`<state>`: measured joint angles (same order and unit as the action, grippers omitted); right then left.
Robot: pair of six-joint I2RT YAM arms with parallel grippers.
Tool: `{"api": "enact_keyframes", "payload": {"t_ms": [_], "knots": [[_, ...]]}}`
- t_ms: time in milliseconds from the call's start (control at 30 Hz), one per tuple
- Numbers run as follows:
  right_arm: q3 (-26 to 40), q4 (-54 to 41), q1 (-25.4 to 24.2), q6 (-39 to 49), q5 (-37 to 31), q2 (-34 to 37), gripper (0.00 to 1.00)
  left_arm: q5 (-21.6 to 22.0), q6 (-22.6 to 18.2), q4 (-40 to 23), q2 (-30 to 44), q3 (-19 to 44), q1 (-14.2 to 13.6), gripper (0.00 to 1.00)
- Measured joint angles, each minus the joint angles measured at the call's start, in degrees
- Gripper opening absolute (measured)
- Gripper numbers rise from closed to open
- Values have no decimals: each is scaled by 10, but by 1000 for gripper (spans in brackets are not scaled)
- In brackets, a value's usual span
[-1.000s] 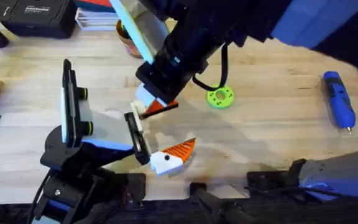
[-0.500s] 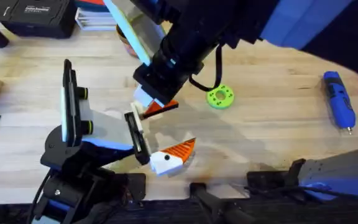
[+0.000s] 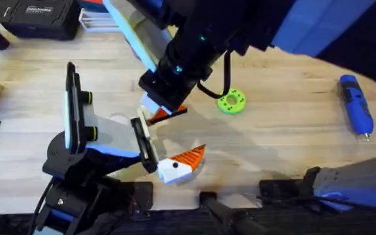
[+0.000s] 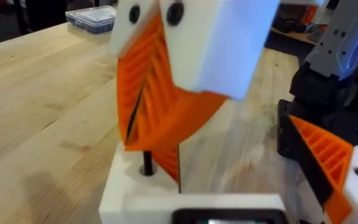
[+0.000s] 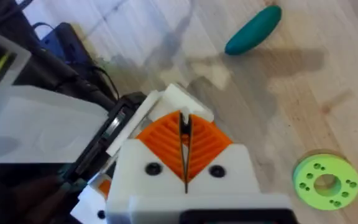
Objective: Pick up the gripper from the table and insert it into the empty holder that is missing its gripper. Then pick up a screw, insert it into the mounting hole, and use the screwdriver to tighten it. Finally, clean up the table by picking up the vegetable and placing it into the bucket.
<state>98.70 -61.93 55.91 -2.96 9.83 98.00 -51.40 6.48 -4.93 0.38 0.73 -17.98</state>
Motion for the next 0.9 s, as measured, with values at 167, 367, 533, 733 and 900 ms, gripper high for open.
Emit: {"api": "enact_keyframes", "payload": {"t_ms": [167,367,533,733,900], "knots": [[2,0,12,0,-28,0,7,1,2,0,0,0,0,988],[2,1,13,0,-31,2,7,0,2,0,0,0,0,988],[2,1,13,0,-22,3,7,0,2,0,0,0,0,988],[2,0,13,0,-19,3,7,0,2,0,0,0,0,988],[2,-4,13,0,-16,3,7,0,1,0,0,0,0,988]]}}
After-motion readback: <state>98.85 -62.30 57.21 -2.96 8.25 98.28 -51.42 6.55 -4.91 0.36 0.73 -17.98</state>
